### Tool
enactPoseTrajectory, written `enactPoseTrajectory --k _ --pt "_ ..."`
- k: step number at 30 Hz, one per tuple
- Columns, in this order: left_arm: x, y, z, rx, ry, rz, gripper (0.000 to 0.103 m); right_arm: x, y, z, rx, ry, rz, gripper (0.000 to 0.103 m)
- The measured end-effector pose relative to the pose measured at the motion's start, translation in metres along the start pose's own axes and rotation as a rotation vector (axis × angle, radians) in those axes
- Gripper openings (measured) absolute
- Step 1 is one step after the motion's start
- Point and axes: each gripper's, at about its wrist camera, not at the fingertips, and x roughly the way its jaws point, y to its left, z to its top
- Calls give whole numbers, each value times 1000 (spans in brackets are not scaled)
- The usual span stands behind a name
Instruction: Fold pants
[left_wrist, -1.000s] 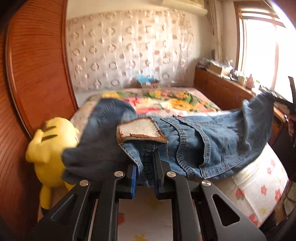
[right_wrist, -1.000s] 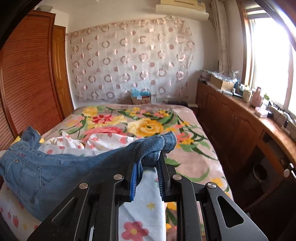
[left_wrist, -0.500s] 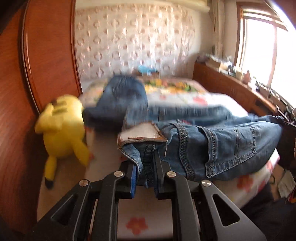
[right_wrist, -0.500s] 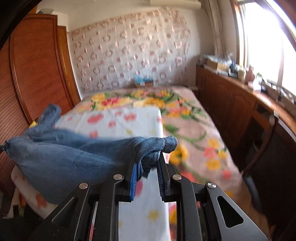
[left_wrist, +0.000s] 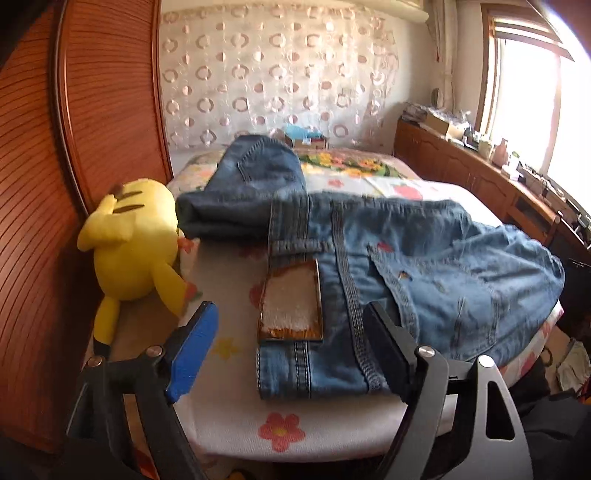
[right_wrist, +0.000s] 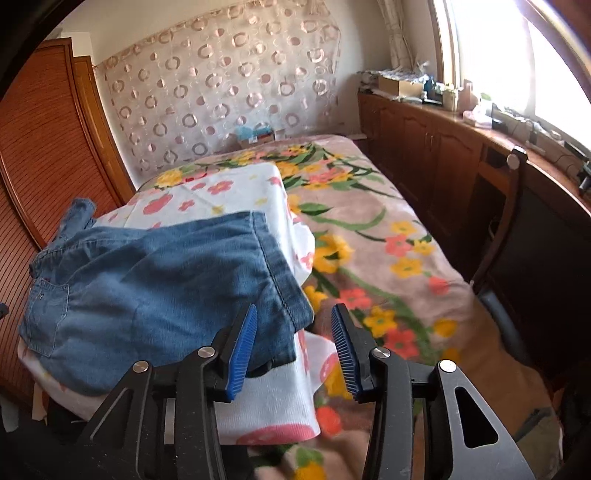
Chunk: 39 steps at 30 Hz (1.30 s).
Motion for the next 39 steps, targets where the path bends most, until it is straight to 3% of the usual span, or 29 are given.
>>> enactPoseTrajectory --k 10,20,39 --pt "4 -45 20 68 -47 -33 81 21 7 1 1 -30 65 44" --pt "18 -94 31 109 -46 -119 81 15 6 2 -28 -32 45 49" --pt "35 -158 33 193 -13 -196 81 4 1 -6 -21 -15 37 49"
